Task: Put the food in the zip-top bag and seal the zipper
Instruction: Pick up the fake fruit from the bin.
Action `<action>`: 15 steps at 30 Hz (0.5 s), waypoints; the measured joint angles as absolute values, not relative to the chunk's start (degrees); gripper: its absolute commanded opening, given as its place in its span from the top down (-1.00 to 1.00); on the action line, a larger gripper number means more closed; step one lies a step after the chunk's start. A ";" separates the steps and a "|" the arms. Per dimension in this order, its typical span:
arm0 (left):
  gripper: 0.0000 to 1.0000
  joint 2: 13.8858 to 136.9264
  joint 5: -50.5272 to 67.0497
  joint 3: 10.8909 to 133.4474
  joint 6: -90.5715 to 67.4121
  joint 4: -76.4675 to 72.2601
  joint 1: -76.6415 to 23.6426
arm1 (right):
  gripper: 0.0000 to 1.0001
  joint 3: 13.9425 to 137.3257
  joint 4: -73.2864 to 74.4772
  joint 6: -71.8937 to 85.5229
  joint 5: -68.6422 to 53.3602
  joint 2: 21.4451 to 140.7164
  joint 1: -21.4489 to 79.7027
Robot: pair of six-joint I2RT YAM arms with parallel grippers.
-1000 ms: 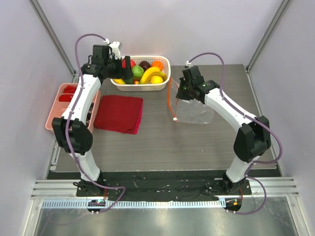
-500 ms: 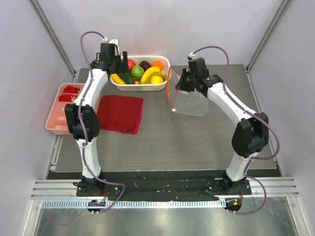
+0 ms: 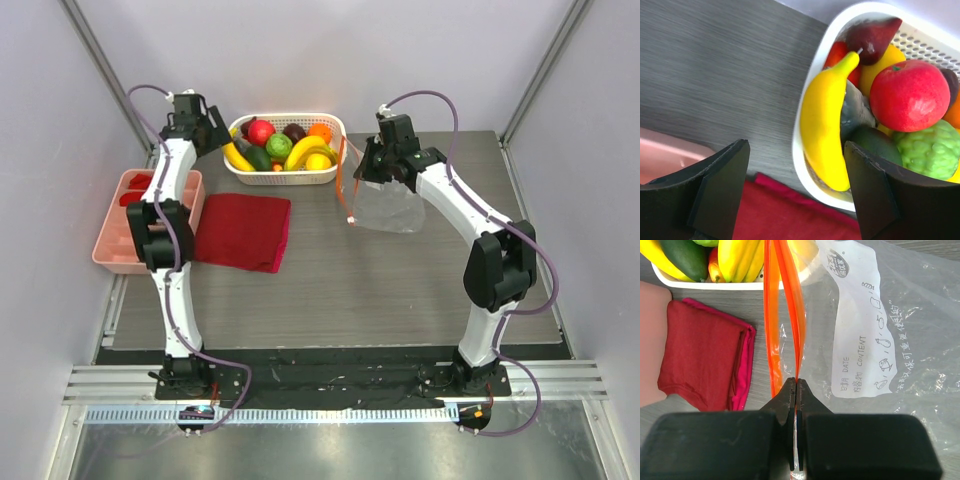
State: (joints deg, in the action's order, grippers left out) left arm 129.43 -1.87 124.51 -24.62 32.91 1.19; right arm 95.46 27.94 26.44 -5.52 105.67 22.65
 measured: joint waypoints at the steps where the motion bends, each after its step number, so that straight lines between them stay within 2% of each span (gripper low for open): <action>1: -0.58 130.28 -1.34 124.66 -25.15 32.69 0.95 | 0.99 95.59 27.99 26.22 -5.52 105.80 22.65; 7: -0.47 133.53 1.45 125.29 -26.96 32.01 0.67 | 0.99 95.96 28.40 25.36 -5.48 105.82 22.65; 11: -0.19 135.28 2.37 126.34 -27.49 31.35 1.06 | 0.99 96.01 28.75 25.10 -5.48 105.82 22.61; 15: -0.04 135.28 3.33 126.56 -27.86 30.24 1.15 | 0.99 96.01 28.86 24.84 -5.48 105.82 22.28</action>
